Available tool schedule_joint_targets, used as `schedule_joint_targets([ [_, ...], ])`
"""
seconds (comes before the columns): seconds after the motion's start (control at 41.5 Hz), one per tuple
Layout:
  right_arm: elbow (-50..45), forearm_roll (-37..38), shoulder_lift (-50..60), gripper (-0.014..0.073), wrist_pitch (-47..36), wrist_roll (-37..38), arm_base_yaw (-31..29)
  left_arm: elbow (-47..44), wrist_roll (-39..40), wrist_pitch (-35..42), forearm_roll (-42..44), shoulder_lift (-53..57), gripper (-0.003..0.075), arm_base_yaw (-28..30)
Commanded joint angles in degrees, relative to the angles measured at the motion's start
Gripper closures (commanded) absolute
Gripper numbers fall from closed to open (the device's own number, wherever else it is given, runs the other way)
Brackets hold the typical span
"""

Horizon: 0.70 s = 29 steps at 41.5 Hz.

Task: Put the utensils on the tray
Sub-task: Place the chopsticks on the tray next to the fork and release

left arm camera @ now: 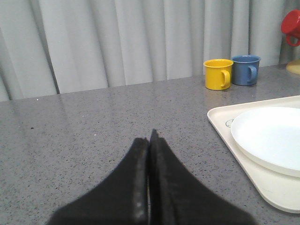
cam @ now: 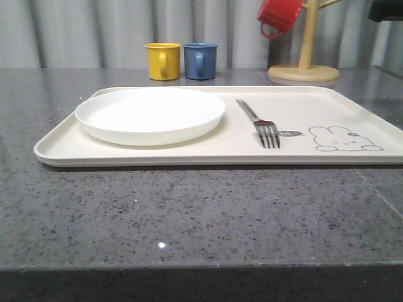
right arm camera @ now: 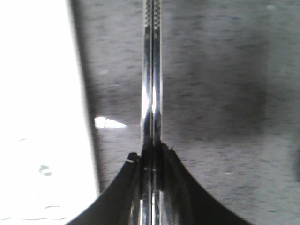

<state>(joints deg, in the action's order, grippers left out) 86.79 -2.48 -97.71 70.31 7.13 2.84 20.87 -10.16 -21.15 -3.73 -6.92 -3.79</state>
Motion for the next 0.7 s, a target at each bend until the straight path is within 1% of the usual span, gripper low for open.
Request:
schedule_joint_targets([
  [0.0,1.61,-0.61,2.79,0.0575,-0.6,2.5,3.96,1.6,0.52,4.85,-0.65,-0.57,0.0739,0.0],
  [0.169,1.61,-1.4,2.79,0.0575,-3.93,6.66,10.68,1.6,0.52,4.85,-0.65,-0.57,0.0739,0.0],
  [0.314,1.61,-3.15,2.72,0.0575,-7.0,8.85,14.1,1.6,0.52,4.85,-0.65,-0.57,0.0739,0.0],
  [0.675,1.61,-3.69,-0.76,0.0575,-10.43,11.52,14.85,1.6,0.52,4.85,-0.65,-0.57,0.0739,0.0],
])
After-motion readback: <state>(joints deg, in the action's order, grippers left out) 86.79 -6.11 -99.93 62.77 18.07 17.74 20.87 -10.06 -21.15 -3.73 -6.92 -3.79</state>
